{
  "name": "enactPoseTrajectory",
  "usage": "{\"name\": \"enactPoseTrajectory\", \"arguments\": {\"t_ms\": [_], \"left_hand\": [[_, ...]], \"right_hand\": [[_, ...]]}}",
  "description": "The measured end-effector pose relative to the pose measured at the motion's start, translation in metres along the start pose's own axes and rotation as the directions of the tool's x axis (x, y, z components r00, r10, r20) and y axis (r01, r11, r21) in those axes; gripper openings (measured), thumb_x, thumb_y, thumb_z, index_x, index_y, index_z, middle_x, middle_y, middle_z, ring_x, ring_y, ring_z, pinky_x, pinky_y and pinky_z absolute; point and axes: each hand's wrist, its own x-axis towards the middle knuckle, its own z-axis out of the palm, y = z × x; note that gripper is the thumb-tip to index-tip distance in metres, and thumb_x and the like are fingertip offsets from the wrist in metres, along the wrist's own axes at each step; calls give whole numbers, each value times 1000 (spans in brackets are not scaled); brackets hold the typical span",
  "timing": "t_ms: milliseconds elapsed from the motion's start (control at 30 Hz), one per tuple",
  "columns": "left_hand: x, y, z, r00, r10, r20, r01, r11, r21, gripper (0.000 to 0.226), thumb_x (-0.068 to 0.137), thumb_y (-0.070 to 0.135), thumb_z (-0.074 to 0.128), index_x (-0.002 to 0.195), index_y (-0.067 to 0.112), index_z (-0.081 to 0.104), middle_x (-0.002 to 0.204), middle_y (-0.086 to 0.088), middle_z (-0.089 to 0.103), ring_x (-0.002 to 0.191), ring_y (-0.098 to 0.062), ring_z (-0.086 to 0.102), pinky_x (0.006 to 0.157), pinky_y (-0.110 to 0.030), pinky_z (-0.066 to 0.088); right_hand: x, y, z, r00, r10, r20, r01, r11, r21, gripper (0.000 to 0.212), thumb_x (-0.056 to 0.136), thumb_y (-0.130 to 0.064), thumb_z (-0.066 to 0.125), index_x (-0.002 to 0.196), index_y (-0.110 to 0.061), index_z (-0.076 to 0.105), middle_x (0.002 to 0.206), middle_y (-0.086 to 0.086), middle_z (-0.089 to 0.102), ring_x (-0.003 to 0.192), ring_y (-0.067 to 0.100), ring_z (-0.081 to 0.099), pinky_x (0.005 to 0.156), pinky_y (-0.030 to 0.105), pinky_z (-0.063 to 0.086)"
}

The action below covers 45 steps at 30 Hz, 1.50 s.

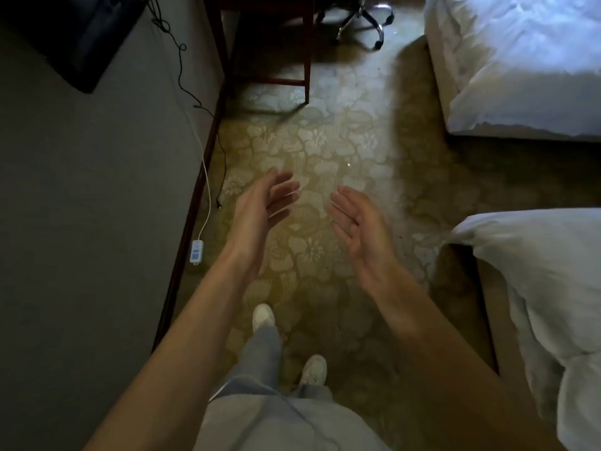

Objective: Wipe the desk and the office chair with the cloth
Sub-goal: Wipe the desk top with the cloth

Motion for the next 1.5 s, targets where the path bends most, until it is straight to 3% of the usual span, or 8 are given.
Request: {"name": "enactPoseTrajectory", "arguments": {"t_ms": [200, 433, 833, 1100, 1267, 1500], "left_hand": [[70, 24, -7, 998, 33, 46, -34, 999, 24, 47, 98, 54, 44, 125, 26, 69, 121, 5, 76, 112, -8, 71, 105, -36, 51], [191, 66, -23, 991, 81, 102, -82, 997, 6, 46, 95, 57, 47, 120, 28, 72, 117, 8, 77, 111, -9, 71, 99, -35, 51], [342, 119, -32, 995, 4, 99, -5, 1000, 9, 37, 107, 47, 45, 119, 24, 71, 118, 4, 77, 111, -8, 72, 108, -39, 50], [468, 146, 5, 998, 28, 62, -30, 999, 24, 42, 100, 52, 49, 119, 22, 72, 116, 5, 78, 110, -9, 72, 103, -37, 52], [548, 180, 42, 999, 34, 38, -36, 998, 45, 40, 104, 49, 48, 122, 22, 72, 117, 5, 77, 112, -10, 72, 108, -42, 50], [632, 216, 89, 998, 54, 12, -55, 997, 50, 46, 89, 59, 54, 116, 27, 73, 114, 6, 78, 111, -11, 72, 103, -39, 51]], "right_hand": [[53, -25, 29, 999, -10, -46, 10, 1000, -18, 36, 103, -32, 60, 134, -15, 63, 130, 1, 71, 119, 15, 68, 112, 39, 48], [146, -66, 81, 993, -41, -108, 38, 999, -26, 28, 104, -29, 59, 125, -15, 67, 126, 3, 72, 118, 18, 69, 114, 44, 48], [293, -118, 134, 985, -39, -170, 47, 998, 46, 29, 102, -29, 62, 125, -13, 68, 123, 4, 75, 115, 18, 72, 109, 42, 51], [424, -166, 137, 995, -16, -95, 25, 995, 101, 29, 101, -31, 64, 123, -14, 69, 122, 4, 75, 115, 17, 72, 107, 38, 52], [509, -223, 136, 998, -25, -58, 31, 994, 106, 26, 101, -31, 64, 121, -15, 70, 121, 2, 75, 113, 15, 72, 105, 36, 53], [601, -289, 126, 999, -36, -23, 38, 996, 79, 23, 102, -31, 63, 118, -16, 71, 118, 2, 76, 112, 16, 72, 104, 37, 53]]}}
